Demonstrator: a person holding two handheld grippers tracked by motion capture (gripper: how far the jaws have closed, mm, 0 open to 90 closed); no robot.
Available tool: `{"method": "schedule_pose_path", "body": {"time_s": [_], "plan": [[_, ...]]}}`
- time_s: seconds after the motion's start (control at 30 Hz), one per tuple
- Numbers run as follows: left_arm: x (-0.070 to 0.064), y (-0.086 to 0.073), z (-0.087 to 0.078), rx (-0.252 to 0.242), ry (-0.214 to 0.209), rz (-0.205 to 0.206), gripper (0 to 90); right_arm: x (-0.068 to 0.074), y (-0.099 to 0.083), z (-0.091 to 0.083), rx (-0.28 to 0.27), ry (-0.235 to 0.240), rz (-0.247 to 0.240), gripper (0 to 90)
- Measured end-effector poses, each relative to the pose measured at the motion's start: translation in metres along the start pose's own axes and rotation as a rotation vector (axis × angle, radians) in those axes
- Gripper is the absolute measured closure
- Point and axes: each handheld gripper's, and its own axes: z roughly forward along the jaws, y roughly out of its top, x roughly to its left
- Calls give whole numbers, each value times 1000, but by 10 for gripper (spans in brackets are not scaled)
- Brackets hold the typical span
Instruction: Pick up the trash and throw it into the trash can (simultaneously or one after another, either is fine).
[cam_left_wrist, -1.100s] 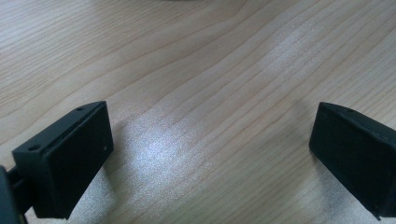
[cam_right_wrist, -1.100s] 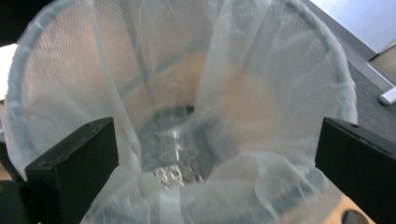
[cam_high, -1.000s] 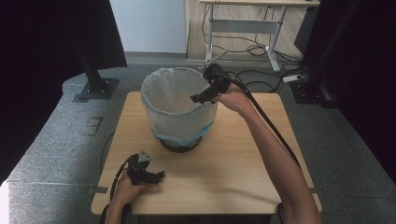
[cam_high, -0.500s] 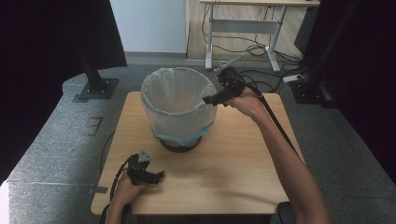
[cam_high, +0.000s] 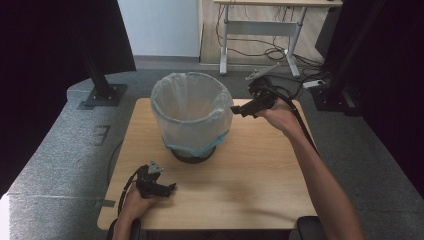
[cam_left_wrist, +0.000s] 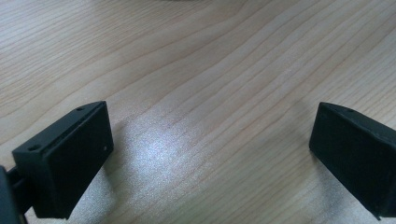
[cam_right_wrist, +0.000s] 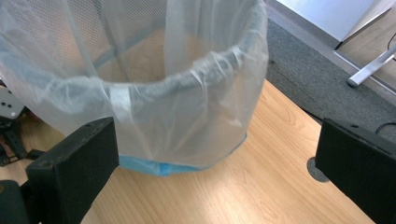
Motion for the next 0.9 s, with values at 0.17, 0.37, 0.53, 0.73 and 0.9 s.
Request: {"method": "schedule_pose_path", "body": {"time_s": [0.17,0.37,0.53,0.73,0.9], "plan": [[0,0,0,0,0,-1,0,-6,-12,-5,12,-14,3,0],[0,0,0,0,1,0,0,-10,-24,-12,-3,-25,7,0],[0,0,0,1,0,1,0,-12,-35,-17,-11,-33,16,0],[0,0,0,-2,0,-1,0,-19,-52,-23,-13,-46,33,0],[0,0,0,-2,0,-1,0,-25,-67,-27,-18,-55,50,0]]}}
